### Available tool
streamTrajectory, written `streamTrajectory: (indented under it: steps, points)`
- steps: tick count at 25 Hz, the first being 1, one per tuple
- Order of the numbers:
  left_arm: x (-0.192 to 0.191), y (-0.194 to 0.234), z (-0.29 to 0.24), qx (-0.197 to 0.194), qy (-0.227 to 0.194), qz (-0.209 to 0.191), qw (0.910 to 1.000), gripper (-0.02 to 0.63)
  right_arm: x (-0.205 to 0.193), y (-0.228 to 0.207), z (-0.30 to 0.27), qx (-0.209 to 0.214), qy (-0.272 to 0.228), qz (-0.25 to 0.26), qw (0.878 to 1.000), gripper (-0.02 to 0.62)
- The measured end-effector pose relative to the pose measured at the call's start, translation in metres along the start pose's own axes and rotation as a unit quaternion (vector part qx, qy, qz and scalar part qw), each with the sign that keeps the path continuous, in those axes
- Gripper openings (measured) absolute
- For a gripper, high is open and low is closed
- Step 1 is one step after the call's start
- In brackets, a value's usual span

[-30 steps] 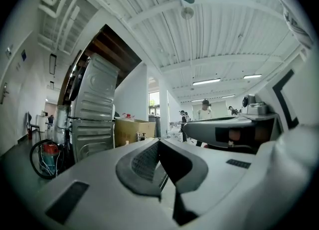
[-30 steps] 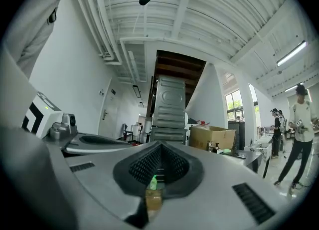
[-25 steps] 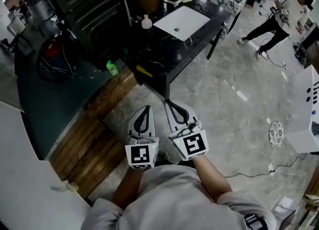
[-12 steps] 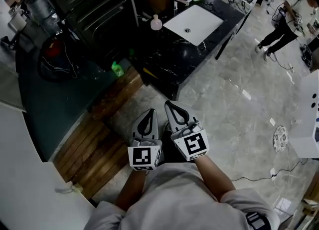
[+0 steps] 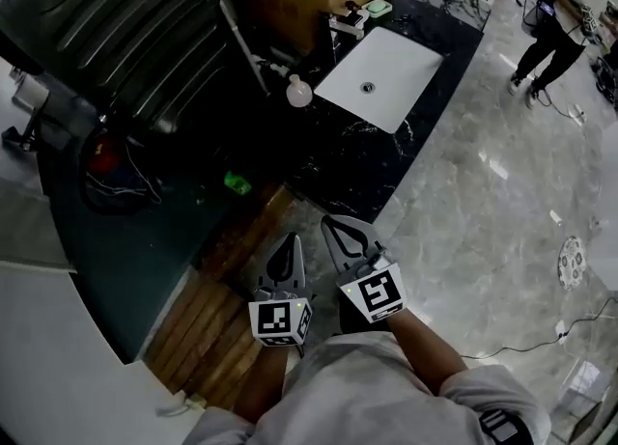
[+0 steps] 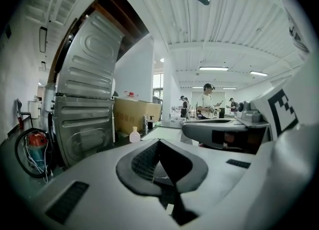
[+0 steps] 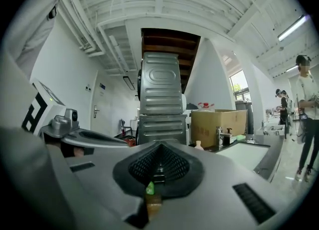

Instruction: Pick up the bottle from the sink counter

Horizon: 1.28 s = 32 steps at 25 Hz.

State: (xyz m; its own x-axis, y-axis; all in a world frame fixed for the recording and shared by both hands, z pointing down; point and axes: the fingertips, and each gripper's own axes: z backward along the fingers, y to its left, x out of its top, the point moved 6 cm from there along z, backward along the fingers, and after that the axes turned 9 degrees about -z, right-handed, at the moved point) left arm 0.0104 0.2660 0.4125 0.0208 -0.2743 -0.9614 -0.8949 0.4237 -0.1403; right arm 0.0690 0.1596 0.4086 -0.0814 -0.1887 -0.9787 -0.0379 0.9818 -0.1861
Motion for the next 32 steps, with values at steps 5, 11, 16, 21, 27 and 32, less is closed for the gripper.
streamTrajectory:
  steps: [5,11,16,21,27,32]
  points:
    - [0.008,0.006,-0.064,-0.039,0.007,0.000,0.9992,0.014,0.003,-0.062,-0.031,-0.042,-0.002,-0.032,0.999,0.009]
    - [0.016,0.017,-0.108,-0.062,0.008,-0.001,0.9981,0.014,0.012,-0.110,-0.049,-0.083,-0.001,-0.037,0.996,0.009]
    - [0.021,0.021,-0.146,-0.093,0.010,-0.003,0.9956,0.014,0.020,-0.132,-0.051,-0.120,-0.008,-0.042,0.992,0.009]
    - [0.030,0.022,-0.194,-0.146,-0.001,-0.015,0.9891,0.014,0.024,-0.148,-0.067,-0.148,-0.012,-0.038,0.988,0.009]
    - [0.039,0.032,-0.256,-0.227,-0.008,-0.028,0.9734,0.014,0.032,-0.175,-0.102,-0.204,-0.009,-0.033,0.978,0.009]
    - [0.036,0.057,-0.297,-0.264,-0.007,-0.038,0.9636,0.014,0.035,-0.192,-0.132,-0.242,-0.015,-0.039,0.969,0.009]
